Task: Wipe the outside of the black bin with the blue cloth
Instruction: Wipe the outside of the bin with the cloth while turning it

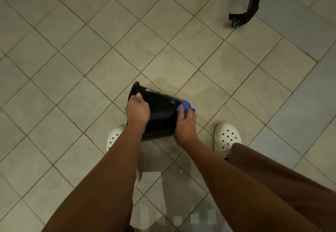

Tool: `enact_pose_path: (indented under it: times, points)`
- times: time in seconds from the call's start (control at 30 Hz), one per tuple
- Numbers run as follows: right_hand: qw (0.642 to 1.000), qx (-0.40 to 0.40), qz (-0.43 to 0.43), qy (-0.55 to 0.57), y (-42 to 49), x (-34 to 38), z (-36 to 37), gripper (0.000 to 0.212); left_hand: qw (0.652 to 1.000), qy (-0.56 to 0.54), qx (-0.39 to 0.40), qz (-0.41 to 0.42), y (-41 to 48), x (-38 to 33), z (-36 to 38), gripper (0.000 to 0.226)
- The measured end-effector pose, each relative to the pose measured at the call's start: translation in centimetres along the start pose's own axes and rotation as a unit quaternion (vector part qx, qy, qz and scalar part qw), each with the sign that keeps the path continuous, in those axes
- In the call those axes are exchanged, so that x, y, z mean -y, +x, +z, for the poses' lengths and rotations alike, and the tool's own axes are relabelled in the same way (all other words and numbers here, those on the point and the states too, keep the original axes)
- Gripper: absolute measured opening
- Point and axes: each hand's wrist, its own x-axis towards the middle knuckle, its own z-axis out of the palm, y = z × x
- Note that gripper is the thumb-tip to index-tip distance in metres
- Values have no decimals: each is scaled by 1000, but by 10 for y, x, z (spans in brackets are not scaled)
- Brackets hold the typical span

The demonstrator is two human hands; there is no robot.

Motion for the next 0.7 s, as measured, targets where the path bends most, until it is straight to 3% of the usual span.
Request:
enact_pose_path:
  times: [0.17, 0.27, 0.53, 0.7]
  points:
    - [1000, -18, -11, -24, -1, -5, 2, 95, 1000, 7, 21, 21, -2, -2, 1, 38]
    - [999, 10, 13, -28, 11, -17, -10, 98, 998, 24, 24, 48, -8, -4, 3, 38]
    - [999, -12, -43, -17, -4, -4, 1, 91, 1000, -15, 25, -11, 0, 0, 0, 30]
    - [1000, 13, 1, -11, 9, -12, -10, 96, 1000, -4, 15, 13, -4, -1, 0, 34]
